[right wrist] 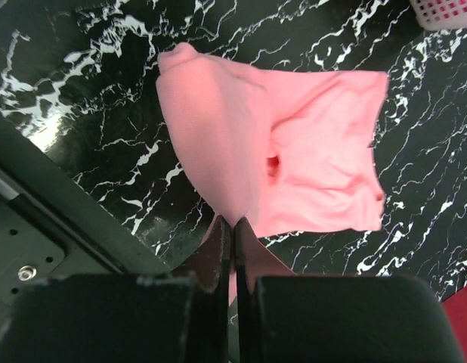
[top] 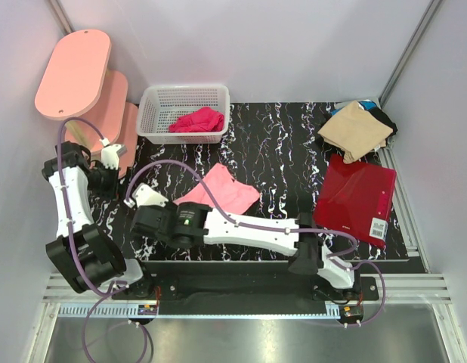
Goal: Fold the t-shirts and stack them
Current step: Fold the long partially folded tshirt into a neat square
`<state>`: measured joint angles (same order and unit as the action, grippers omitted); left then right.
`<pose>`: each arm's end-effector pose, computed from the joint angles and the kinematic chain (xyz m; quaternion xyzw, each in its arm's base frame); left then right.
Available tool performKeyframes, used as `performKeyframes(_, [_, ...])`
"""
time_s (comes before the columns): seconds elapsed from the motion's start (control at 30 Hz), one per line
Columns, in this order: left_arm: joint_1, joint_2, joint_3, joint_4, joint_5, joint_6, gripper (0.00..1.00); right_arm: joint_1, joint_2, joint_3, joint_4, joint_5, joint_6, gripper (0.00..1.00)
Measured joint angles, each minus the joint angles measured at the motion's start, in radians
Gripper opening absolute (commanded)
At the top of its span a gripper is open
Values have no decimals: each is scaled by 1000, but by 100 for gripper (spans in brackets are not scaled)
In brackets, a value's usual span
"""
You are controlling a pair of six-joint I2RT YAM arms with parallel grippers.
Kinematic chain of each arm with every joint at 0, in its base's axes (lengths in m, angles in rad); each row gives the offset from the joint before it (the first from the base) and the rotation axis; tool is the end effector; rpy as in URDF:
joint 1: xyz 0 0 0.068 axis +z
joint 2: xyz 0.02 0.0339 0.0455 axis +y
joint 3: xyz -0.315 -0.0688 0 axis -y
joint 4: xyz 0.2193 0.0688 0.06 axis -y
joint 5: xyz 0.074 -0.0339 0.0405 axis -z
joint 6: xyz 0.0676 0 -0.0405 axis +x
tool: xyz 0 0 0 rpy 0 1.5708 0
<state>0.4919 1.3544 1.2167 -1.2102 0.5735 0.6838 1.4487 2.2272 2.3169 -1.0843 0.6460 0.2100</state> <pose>0.1995 0.0653 0.3229 0.1226 0.9458 -0.1747 0.2446 0.1007 0.4864 0.3351 -0.4544 0.7927 -0.0068 0.4064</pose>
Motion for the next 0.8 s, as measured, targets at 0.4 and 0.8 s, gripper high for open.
performKeyframes(0.4, [0, 1, 57, -22, 3, -4, 99, -42, -55, 0, -5, -154, 18, 0])
performKeyframes(0.8, [0, 32, 87, -32, 15, -12, 99, -299, -184, -357, 164, -371, 71, 0])
